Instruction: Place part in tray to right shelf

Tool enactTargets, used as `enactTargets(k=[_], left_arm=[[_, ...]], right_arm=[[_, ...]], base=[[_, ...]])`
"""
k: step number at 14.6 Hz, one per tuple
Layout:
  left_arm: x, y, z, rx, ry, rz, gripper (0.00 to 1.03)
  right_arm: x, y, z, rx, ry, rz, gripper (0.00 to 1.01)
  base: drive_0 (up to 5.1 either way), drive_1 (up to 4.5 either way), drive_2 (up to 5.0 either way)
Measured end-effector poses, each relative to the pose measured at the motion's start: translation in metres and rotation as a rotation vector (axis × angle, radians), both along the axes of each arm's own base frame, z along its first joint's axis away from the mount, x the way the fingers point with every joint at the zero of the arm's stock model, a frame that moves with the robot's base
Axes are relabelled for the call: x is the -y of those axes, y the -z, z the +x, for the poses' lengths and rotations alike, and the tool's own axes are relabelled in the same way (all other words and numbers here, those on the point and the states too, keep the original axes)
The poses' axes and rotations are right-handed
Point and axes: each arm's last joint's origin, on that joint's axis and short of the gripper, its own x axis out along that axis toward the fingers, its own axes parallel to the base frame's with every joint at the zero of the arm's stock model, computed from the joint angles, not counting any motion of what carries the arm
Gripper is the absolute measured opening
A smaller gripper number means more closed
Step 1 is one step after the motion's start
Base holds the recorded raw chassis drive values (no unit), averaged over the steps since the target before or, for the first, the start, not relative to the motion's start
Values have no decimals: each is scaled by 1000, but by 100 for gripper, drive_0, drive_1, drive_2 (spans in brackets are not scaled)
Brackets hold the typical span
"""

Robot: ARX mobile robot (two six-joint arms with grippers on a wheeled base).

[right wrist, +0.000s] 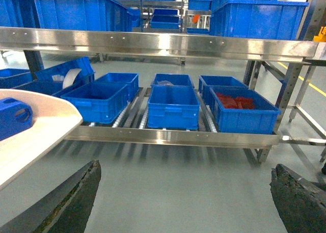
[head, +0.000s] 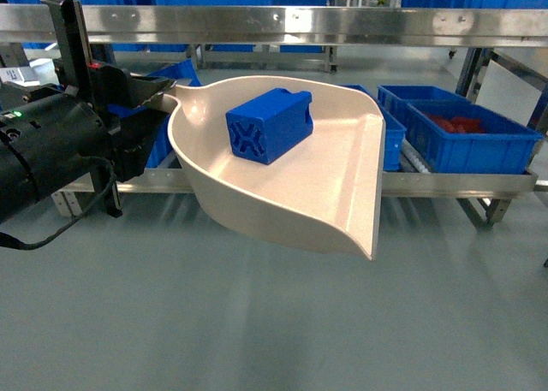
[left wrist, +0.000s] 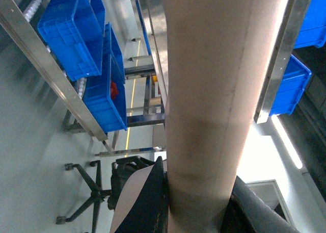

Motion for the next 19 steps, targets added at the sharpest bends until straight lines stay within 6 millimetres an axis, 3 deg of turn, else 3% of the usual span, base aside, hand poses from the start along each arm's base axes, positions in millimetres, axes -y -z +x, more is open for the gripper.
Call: enactTargets(k=[19], left_arm=[[0, 0, 0, -3, -1, 1, 17]], right_arm=[[0, 0, 0, -2, 0, 0, 98]], base=[[-158, -158, -158]])
